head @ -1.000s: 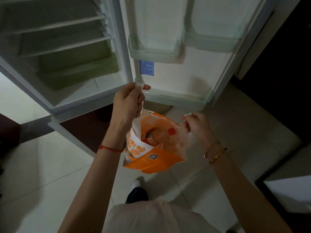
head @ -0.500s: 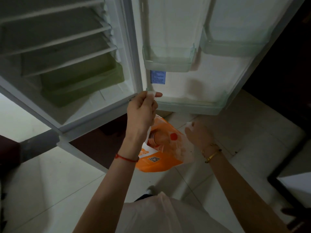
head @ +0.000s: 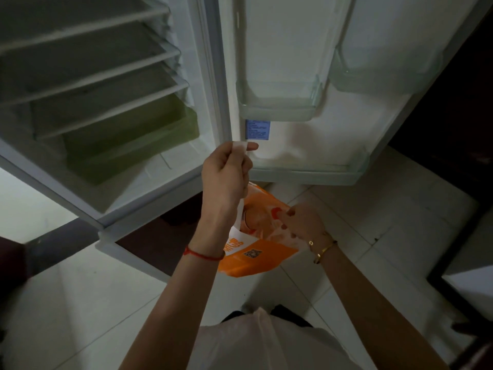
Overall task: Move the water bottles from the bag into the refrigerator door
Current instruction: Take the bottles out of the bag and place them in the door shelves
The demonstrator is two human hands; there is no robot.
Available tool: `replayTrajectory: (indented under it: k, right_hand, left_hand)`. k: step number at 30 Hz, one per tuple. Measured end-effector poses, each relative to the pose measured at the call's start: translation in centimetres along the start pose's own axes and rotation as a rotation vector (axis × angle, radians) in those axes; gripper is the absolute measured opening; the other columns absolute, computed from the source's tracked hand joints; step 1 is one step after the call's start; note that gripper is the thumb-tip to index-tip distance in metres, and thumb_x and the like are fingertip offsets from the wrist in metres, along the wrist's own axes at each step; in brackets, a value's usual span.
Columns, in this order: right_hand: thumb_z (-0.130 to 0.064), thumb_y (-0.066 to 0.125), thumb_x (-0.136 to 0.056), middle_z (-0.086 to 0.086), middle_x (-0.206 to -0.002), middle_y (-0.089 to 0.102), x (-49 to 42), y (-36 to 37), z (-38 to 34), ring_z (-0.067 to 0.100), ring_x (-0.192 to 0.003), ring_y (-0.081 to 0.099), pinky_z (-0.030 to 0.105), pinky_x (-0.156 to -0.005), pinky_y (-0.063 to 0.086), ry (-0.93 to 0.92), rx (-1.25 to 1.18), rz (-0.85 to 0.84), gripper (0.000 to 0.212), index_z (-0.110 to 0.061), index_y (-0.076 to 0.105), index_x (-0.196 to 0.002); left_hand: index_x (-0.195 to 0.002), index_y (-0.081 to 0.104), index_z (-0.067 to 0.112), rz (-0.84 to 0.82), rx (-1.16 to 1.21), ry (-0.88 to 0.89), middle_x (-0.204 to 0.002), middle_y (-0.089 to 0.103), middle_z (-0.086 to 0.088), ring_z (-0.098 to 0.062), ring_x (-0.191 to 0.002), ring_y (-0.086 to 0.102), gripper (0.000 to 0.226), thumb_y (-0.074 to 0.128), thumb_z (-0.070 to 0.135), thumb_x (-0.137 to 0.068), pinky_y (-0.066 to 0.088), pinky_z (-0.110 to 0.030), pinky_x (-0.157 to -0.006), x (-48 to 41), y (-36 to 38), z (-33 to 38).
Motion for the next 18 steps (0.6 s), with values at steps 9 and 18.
replayTrajectory:
  k: [9,18]
  right_hand:
    - [-0.036,0.050,-0.092,0.016,-0.078,0.064,-3.2,3.3,2.2,0.033,-0.072,0.063,0.039,-0.069,0.053,0.194,-0.164,-0.158,0.037,-0.004,0.061,-0.077]
    - [-0.036,0.071,-0.080,0.010,-0.074,0.067,-4.6,3.7,3.3,0.024,-0.062,0.061,0.029,-0.051,0.046,0.235,-0.492,0.095,0.020,-0.026,0.063,-0.065]
  left_hand:
    - [-0.102,0.067,0.003,0.016,0.025,-0.001,-0.055,0.037,0.005,-0.006,-0.041,0.026,0.028,0.041,0.013,-0.105,0.022,-0.018,-0.038,0.1,0.9,0.5]
    - [-0.102,0.067,0.004,-0.002,0.050,0.004,-0.057,0.035,0.002,-0.006,-0.041,0.026,0.028,0.040,0.012,-0.105,0.023,-0.016,-0.037,0.0,1.9,0.8]
Point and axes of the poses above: each hand's wrist, its own x-axis away from the middle knuckle, its own y-axis out of the palm, z = x × y, the point moved 8 cm from there along -x, towards the middle knuckle
